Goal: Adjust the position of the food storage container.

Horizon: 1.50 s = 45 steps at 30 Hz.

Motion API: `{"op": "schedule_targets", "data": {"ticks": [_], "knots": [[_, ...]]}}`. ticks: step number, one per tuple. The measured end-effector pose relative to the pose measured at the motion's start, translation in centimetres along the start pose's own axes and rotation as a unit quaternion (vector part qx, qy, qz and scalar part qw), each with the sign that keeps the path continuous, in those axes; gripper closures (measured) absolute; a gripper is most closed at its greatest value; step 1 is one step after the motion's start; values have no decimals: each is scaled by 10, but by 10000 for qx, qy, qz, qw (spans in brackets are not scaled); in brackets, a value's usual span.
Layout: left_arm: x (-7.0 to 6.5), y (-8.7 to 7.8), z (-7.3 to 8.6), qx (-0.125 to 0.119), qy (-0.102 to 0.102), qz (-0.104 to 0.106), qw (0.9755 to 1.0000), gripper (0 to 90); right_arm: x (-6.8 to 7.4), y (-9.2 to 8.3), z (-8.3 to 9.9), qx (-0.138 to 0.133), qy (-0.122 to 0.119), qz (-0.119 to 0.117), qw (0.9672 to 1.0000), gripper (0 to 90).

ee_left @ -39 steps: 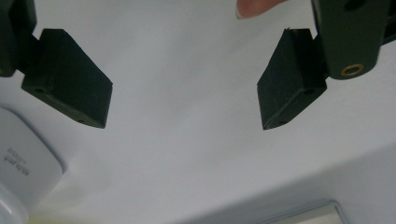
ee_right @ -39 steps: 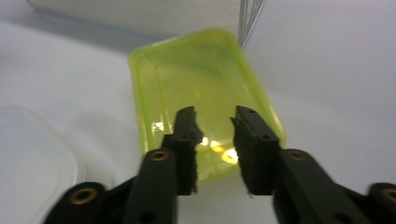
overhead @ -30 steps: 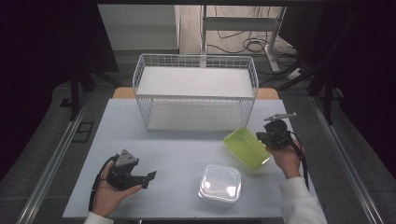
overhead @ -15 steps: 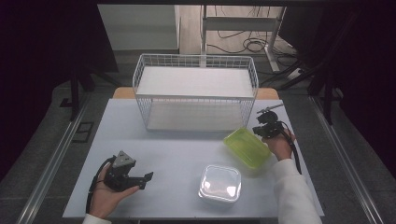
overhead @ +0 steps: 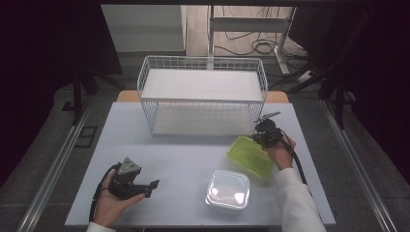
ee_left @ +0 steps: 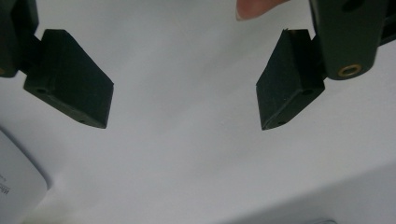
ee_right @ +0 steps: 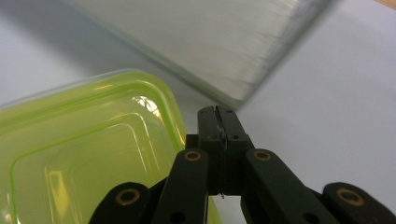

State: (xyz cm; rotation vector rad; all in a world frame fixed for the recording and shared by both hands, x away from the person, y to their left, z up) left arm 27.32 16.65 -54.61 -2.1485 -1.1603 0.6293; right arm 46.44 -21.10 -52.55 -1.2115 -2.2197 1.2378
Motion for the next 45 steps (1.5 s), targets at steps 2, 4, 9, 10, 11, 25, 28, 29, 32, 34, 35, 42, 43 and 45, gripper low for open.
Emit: {"op": "schedule_targets", "data": {"ticks": [2, 4, 9, 10, 11, 25, 28, 29, 32, 34, 35, 42, 43, 45], "knots": [[-1, 1, 0, 7, 12, -2, 10000, 184, 10, 1, -1, -34, -146, -73, 9999, 892], [-2, 1, 0, 6, 35, 9, 10000, 184, 15, -1, -2, -107, -275, -54, 9996, 892], [-1, -1, 0, -23, 2, 4, 10000, 184, 10, -29, 4, -256, -187, 36, 9995, 892], [-1, -1, 1, -25, -8, 3, 10000, 184, 8, -35, 8, -263, -108, 58, 9996, 892], [0, -2, 1, -26, -19, 8, 10000, 184, 6, -42, 14, -272, -36, 65, 9996, 892], [-1, -1, 0, -41, -31, -1, 10000, 185, -12, -64, 106, 442, 1086, 343, 9925, 891], [-1, 0, 0, -20, -16, -19, 10000, 185, -7, -57, 108, 567, 1089, 204, 9922, 891], [-1, 0, 0, -20, -16, -19, 10000, 185, -7, -57, 108, 567, 1089, 204, 9922, 891], [1, -2, 1, -16, -29, -49, 10000, 185, 0, -51, 100, 644, 1007, 155, 9927, 892], [2, -2, 1, -14, -34, -57, 10000, 185, 1, -51, 98, 656, 979, 181, 9929, 892], [2, -2, 2, -15, -41, -61, 10000, 185, 1, -50, 96, 670, 970, 177, 9929, 892], [6, -3, 4, -5, -63, -118, 9999, 186, 11, -38, 73, 690, 800, 100, 9944, 892], [7, -4, 4, -10, -59, -124, 9999, 186, 13, -35, 70, 692, 774, 102, 9945, 892], [8, -5, 4, -23, -71, -136, 9999, 186, 16, -31, 61, 692, 682, 82, 9952, 892]]}}
Point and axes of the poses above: each handheld gripper's, and its own axes: y roughly forward along the jaws, z roughly out of its underside, x roughly to its left, the point moved 7 cm from there along y, roughly forward along the jaws
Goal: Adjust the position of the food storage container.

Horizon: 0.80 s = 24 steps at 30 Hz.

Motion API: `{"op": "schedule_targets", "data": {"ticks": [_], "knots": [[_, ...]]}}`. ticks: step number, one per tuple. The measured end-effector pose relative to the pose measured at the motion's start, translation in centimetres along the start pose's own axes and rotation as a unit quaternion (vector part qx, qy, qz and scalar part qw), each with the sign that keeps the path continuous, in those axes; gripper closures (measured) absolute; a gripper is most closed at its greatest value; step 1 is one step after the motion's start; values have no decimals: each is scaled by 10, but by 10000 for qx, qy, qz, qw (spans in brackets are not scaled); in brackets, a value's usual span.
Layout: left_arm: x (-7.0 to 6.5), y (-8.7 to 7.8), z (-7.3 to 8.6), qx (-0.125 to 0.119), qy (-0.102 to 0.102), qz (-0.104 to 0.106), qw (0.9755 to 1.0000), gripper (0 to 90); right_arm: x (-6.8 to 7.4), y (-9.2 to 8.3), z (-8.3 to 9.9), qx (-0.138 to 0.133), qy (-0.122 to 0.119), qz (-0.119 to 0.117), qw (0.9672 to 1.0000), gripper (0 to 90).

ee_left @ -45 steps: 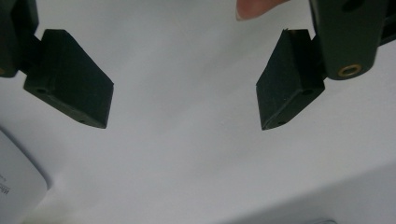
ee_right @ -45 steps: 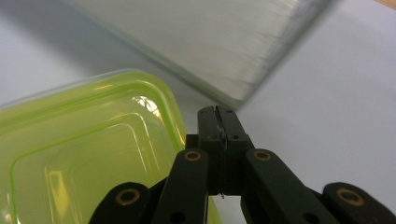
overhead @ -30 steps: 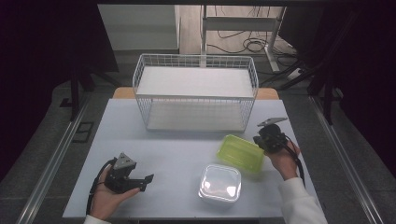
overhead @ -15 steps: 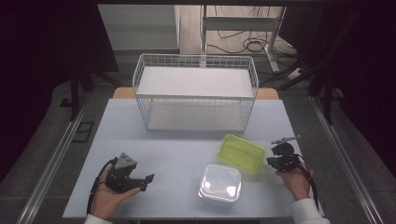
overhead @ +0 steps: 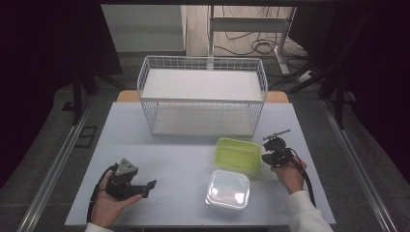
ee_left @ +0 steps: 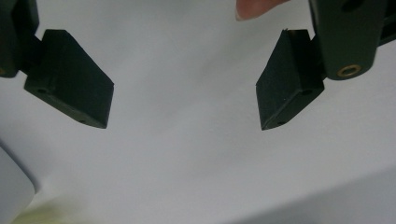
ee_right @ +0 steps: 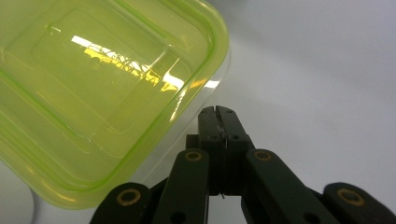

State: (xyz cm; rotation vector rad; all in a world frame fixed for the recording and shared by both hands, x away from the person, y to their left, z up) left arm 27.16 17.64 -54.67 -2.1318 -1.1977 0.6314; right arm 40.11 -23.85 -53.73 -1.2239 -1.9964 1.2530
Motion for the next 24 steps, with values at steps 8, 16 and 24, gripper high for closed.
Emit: {"op": "schedule_targets", "data": {"ticks": [8, 16, 24], "knots": [[-3, 2, 2, 55, 64, 33, 10000, 199, 12, 7, -18, -38, -212, -27, 9998, 892], [-4, 3, 2, 94, 106, 46, 9999, 197, 22, 16, -25, -20, -328, -74, 9994, 892], [-5, 4, 2, 106, 112, 63, 9999, 197, 29, 19, -27, 7, -387, -128, 9992, 892]]}}
Point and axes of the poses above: each handheld gripper's, and its own axes: y roughly forward along the jaws, z roughly out of its underside, x roughly to its left, the point moved 7 cm from there along y, roughly forward along the jaws
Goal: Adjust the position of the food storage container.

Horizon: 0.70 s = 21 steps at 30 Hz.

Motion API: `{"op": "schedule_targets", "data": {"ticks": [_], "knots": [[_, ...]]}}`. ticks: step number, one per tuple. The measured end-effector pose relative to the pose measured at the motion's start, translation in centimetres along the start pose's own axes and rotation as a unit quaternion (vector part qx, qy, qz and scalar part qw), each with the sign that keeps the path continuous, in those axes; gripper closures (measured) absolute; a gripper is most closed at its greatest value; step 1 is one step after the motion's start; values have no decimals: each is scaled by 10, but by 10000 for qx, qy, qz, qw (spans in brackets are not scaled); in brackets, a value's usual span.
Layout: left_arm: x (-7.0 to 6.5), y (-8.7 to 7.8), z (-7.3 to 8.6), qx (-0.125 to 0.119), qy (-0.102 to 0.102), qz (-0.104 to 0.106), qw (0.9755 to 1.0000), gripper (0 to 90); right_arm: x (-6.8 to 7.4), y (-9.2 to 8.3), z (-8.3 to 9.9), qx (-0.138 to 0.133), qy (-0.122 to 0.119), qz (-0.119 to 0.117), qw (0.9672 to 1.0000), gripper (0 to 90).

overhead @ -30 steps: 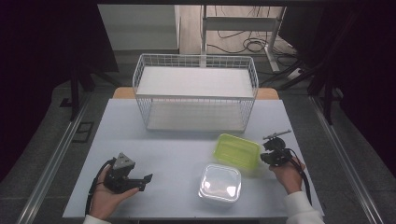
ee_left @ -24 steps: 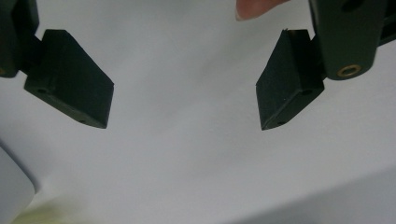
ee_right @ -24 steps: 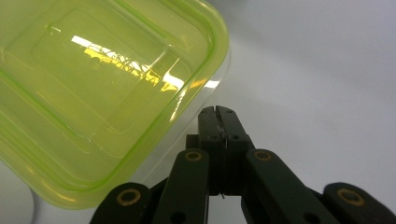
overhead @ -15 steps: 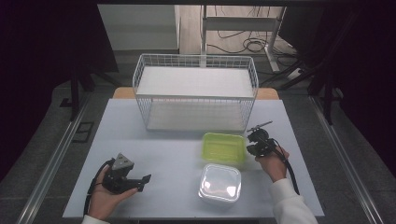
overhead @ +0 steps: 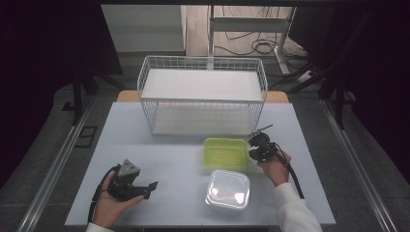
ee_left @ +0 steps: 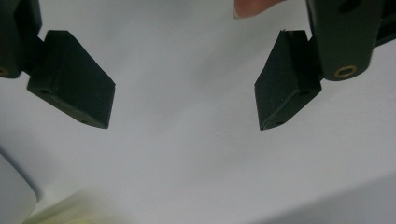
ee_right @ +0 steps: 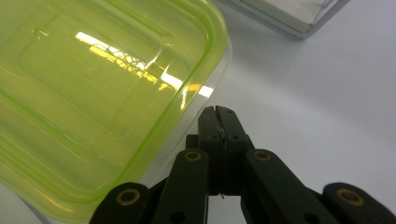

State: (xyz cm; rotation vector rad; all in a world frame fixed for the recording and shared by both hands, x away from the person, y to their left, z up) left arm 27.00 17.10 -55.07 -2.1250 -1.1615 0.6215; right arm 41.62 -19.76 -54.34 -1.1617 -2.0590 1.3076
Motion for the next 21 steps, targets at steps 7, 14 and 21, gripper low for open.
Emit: {"op": "schedule_targets", "data": {"ticks": [7, 14, 21], "knots": [[-1, 1, 0, 16, 8, 11, 10000, 197, 8, 0, -8, -45, -83, -37, 9999, 893], [1, 1, 0, -15, -38, -4, 10000, 197, 21, 3, -16, -63, -217, -158, 9996, 893], [1, 1, 0, -6, -37, -6, 10000, 195, 31, 5, -23, -72, -264, -278, 9992, 893]]}}
Point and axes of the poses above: each handheld gripper's, and its own axes: y roughly forward along the jaws, z roughly out of its underside, x roughly to its left, the point moved 7 cm from there along y, roughly forward along the jaws
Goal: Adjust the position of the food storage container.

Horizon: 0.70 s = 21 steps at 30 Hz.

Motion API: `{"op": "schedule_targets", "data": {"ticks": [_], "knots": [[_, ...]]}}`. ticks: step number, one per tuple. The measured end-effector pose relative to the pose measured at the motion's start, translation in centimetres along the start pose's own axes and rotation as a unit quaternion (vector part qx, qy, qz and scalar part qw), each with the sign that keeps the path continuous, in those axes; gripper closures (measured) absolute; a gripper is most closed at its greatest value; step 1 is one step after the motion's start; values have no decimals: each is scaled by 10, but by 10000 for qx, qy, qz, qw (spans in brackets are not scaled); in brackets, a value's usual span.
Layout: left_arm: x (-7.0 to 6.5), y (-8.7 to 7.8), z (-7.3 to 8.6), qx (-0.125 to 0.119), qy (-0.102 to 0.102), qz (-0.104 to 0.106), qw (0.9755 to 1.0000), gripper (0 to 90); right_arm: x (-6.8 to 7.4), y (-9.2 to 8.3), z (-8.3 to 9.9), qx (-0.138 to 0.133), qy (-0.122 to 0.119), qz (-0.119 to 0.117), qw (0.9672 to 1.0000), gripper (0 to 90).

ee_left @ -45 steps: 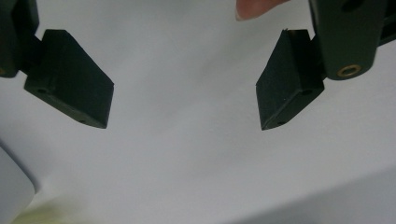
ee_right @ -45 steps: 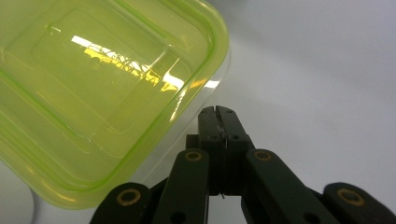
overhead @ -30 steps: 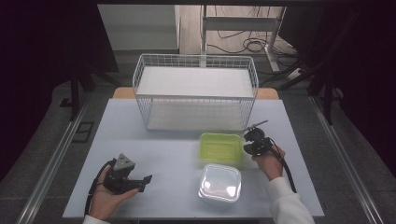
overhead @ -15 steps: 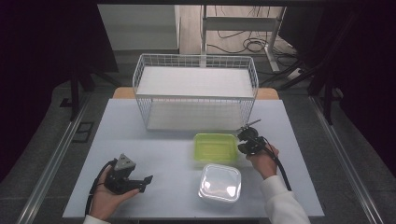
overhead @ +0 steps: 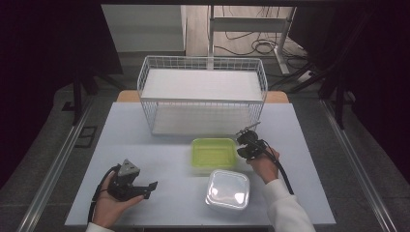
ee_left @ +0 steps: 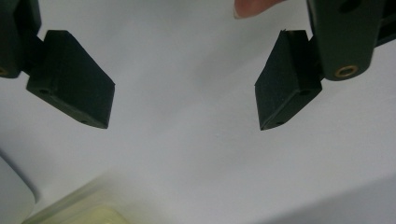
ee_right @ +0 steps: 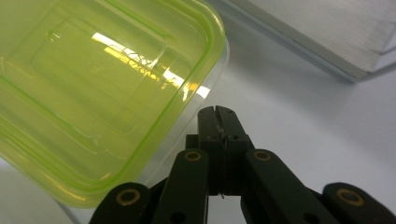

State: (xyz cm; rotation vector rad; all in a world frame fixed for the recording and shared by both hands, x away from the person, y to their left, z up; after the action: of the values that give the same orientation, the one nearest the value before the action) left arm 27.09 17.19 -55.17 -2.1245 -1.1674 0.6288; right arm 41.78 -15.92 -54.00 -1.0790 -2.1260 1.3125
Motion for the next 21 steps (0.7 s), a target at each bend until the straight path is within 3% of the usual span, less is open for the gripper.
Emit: {"op": "schedule_targets", "data": {"ticks": [8, 21], "knots": [[1, 0, -1, -11, -16, -17, 10000, 192, 17, 2, -6, -82, -197, -244, 9995, 893], [1, 0, -1, -40, -16, -69, 10000, 188, 16, -8, -7, -291, -242, -302, 9988, 892]]}}
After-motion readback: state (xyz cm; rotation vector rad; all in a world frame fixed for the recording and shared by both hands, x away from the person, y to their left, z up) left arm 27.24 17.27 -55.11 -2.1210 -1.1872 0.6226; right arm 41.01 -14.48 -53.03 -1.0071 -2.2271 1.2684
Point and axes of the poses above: each handheld gripper's, and its own axes: y roughly forward along the jaws, z roughly out of its underside, x roughly to its left, the point moved 7 cm from there along y, roughly forward along the jaws
